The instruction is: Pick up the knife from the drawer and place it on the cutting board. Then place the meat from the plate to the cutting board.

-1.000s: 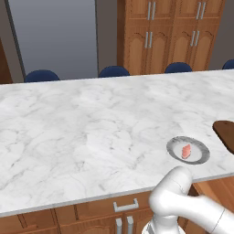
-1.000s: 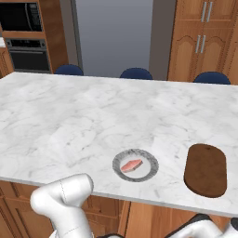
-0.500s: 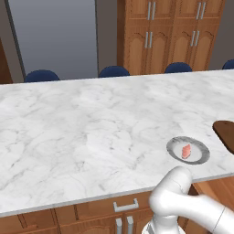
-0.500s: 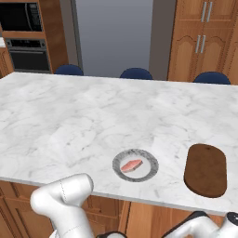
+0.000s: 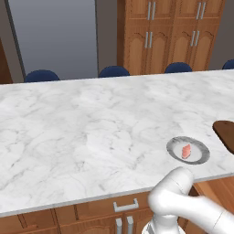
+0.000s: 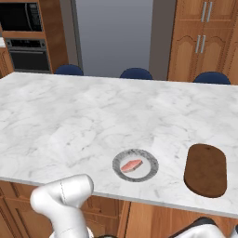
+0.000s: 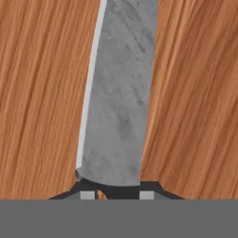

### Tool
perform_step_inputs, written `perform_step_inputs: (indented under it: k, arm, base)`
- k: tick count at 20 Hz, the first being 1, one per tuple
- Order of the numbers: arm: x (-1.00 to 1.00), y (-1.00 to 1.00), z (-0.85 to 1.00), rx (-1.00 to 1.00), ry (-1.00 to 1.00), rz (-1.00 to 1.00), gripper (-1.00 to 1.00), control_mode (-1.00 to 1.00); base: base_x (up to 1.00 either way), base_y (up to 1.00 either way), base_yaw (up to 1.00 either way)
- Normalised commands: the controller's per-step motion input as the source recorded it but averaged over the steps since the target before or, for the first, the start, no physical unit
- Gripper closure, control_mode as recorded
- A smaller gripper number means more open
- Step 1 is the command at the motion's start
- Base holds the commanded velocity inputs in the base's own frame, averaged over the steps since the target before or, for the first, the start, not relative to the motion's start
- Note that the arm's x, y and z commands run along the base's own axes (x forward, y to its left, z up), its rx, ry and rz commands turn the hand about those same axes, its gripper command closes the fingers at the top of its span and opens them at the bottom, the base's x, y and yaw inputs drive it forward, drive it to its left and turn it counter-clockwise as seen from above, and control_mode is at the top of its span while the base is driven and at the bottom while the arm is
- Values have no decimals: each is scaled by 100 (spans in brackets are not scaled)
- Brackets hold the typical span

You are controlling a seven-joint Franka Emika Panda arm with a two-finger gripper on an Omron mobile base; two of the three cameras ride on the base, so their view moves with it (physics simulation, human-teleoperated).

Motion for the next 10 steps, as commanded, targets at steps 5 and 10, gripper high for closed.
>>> perform_step_inputs:
  k: [5, 10]
  arm:
    - [-48, 4, 55, -11, -5, 0, 100, -100]
    - [-52, 7, 37, -13, -2, 0, 100, -100]
  base:
    - [0, 0, 0]
    - [0, 0, 0]
